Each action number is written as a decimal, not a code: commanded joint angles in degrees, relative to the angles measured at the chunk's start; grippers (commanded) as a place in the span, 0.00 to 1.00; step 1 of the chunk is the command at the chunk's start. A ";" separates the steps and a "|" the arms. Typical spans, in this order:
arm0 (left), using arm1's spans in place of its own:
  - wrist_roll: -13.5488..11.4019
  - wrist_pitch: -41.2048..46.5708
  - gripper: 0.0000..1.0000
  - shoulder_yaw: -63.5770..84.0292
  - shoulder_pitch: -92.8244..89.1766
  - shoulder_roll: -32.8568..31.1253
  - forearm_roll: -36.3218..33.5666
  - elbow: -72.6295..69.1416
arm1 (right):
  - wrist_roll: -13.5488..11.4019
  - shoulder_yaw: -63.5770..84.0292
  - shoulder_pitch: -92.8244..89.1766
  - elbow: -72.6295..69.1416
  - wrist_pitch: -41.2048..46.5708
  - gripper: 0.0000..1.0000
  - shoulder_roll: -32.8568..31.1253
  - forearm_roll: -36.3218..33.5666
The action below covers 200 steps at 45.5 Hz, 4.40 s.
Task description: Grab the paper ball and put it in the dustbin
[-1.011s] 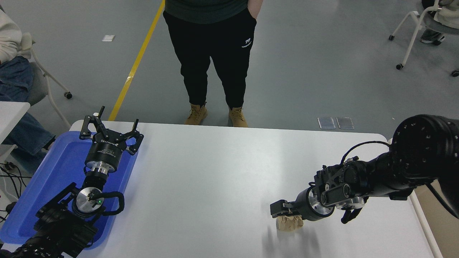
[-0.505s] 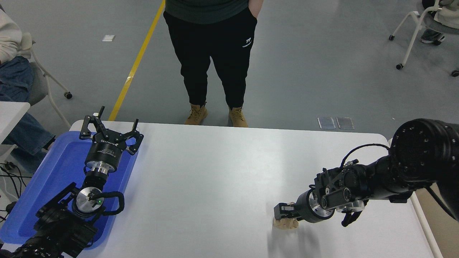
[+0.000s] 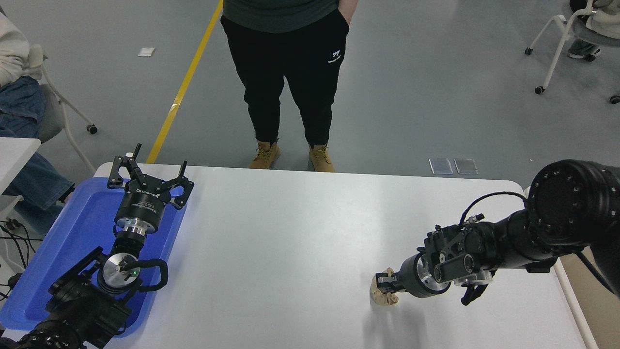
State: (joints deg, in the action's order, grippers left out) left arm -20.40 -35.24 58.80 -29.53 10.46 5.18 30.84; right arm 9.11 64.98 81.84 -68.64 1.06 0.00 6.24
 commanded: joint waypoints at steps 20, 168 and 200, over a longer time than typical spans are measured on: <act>0.01 0.00 1.00 0.00 0.00 0.00 0.00 0.01 | 0.38 1.20 31.61 -22.49 7.19 0.06 0.00 1.24; -0.08 0.00 1.00 0.09 0.00 0.09 0.00 0.01 | 1.88 -2.40 -37.54 54.67 -4.14 1.00 -28.83 20.92; 0.01 0.00 1.00 0.00 -0.09 0.09 0.00 0.01 | 2.14 -12.76 -31.04 54.05 -4.23 1.00 -25.76 16.71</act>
State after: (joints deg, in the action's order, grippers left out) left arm -20.39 -35.22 58.82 -29.60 10.48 5.18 30.85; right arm 11.33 59.75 47.21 -14.15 -3.09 -28.61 25.86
